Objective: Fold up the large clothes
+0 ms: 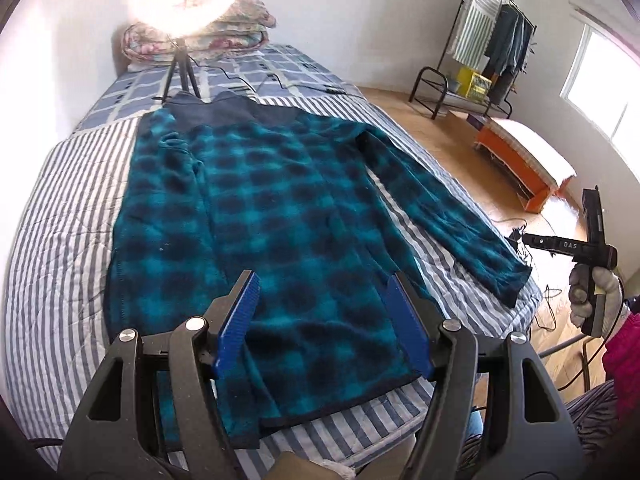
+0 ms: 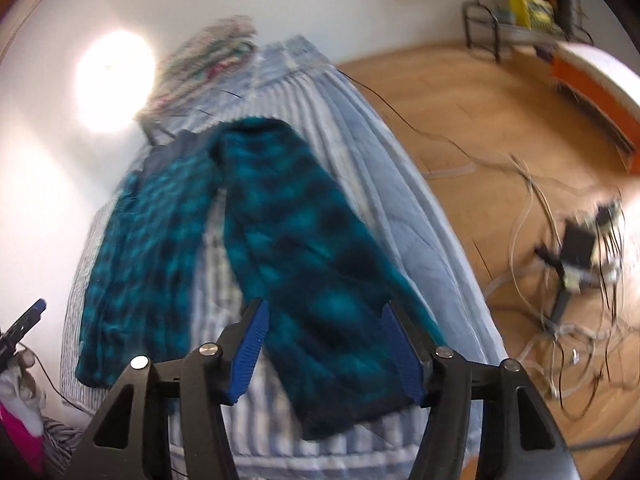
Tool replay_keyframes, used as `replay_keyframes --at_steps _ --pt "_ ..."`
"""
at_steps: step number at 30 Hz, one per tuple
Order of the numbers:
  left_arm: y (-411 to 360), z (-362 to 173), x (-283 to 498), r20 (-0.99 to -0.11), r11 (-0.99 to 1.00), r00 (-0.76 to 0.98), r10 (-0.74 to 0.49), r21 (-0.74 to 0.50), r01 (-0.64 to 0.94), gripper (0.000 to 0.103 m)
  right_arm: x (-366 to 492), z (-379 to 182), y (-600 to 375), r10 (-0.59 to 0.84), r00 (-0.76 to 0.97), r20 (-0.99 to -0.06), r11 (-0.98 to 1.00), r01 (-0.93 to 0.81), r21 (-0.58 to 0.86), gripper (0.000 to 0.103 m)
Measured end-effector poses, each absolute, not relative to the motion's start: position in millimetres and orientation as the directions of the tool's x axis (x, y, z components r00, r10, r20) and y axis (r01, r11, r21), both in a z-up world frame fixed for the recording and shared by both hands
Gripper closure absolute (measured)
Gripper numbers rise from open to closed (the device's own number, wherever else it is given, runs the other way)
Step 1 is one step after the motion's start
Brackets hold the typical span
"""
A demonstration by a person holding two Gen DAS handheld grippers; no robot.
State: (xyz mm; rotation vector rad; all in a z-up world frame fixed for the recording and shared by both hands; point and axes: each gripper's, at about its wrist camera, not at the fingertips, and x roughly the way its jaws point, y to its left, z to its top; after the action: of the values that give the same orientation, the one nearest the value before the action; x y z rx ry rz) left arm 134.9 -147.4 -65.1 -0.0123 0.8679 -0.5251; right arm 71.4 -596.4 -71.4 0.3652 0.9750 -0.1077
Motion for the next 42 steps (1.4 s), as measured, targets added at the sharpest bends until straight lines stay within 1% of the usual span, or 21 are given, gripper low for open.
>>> replay_keyframes --at_steps 3,5,6,7,11,12,16,19,21,26,29,30,31,33,34,35,37,40,42 --pt "-152.4 -68.9 135.9 -0.731 0.868 0.512 -0.45 -0.224 0.443 0.035 60.6 -80.9 -613.2 0.032 0.548 -0.836 0.921 0.308 0.238 0.041" --pt "-156.8 -70.5 135.8 -0.735 0.864 0.505 -0.453 -0.223 0.451 0.035 51.1 -84.4 -623.9 0.043 0.549 -0.835 0.904 0.335 0.267 0.052" --pt "-158.5 -71.1 135.6 -0.736 0.862 0.501 -0.455 -0.223 0.455 0.035 47.7 -86.0 -625.6 0.064 0.549 -0.833 0.895 0.337 0.291 0.062" --pt "-160.1 -71.7 135.1 -0.737 0.86 0.498 -0.457 -0.222 0.459 0.035 43.8 -87.3 -626.4 0.088 0.55 -0.831 0.889 0.332 0.314 0.064" --pt "-167.1 -74.0 133.8 -0.74 0.851 0.486 -0.465 -0.223 0.475 0.035 40.4 -93.2 -628.0 0.002 0.526 -0.85 0.905 0.361 0.225 0.064" --pt "-168.9 -74.3 133.5 -0.741 0.849 0.483 -0.467 -0.223 0.479 0.035 39.9 -96.9 -633.4 -0.006 0.518 -0.855 0.899 0.378 0.222 0.062" --pt "-174.8 -73.8 131.1 -0.739 0.84 0.479 -0.474 -0.218 0.496 0.035 34.7 -112.4 -658.5 0.024 0.509 -0.861 0.856 0.434 0.28 0.057" --pt "-175.2 -75.3 131.3 -0.742 0.84 0.475 -0.473 -0.217 0.498 0.035 28.4 -122.1 -671.6 0.078 0.523 -0.849 0.817 0.454 0.355 0.057" --pt "-174.5 -76.7 132.2 -0.745 0.842 0.473 -0.47 -0.219 0.492 0.035 27.5 -124.4 -673.9 0.098 0.529 -0.843 0.806 0.455 0.379 0.057" --pt "-172.3 -76.2 132.7 -0.744 0.843 0.471 -0.474 -0.228 0.487 0.035 31.4 -122.1 -665.4 0.125 0.53 -0.838 0.816 0.426 0.391 0.057" --pt "-171.6 -76.5 132.5 -0.745 0.842 0.469 -0.474 -0.227 0.489 0.035 35.0 -125.4 -658.8 0.128 0.506 -0.853 0.826 0.422 0.374 0.059" --pt "-172.4 -76.5 132.5 -0.746 0.842 0.469 -0.473 -0.226 0.489 0.035 35.8 -127.2 -658.0 0.13 0.499 -0.857 0.826 0.424 0.372 0.061" --pt "-172.6 -76.5 132.4 -0.746 0.843 0.471 -0.471 -0.224 0.489 0.035 35.8 -128.9 -657.3 0.133 0.495 -0.859 0.825 0.426 0.373 0.068" --pt "-171.9 -75.9 132.1 -0.744 0.844 0.474 -0.471 -0.223 0.488 0.035 35.8 -129.5 -656.0 0.132 0.488 -0.863 0.822 0.432 0.37 0.075" --pt "-171.0 -75.5 132.2 -0.744 0.844 0.474 -0.471 -0.222 0.489 0.035 34.9 -126.8 -654.9 0.118 0.492 -0.863 0.824 0.436 0.361 0.08" --pt "-170.2 -75.2 132.6 -0.744 0.844 0.474 -0.471 -0.222 0.489 0.035 34.5 -123.8 -653.4 0.114 0.497 -0.86 0.827 0.432 0.359 0.083" --pt "-169.2 -74.6 132.4 -0.744 0.844 0.473 -0.471 -0.225 0.487 0.035 33.5 -116.0 -649.3 0.102 0.512 -0.853 0.833 0.425 0.354 0.091" --pt "-166.8 -73.0 132.1 -0.741 0.845 0.477 -0.473 -0.228 0.484 0.035 32.7 -104.0 -640.4 0.098 0.535 -0.839 0.839 0.409 0.359 0.095" --pt "-164.7 -72.6 131.0 -0.737 0.845 0.479 -0.477 -0.234 0.481 0.035 33.5 -92.4 -627.8 0.084 0.553 -0.829 0.856 0.386 0.344 0.096"
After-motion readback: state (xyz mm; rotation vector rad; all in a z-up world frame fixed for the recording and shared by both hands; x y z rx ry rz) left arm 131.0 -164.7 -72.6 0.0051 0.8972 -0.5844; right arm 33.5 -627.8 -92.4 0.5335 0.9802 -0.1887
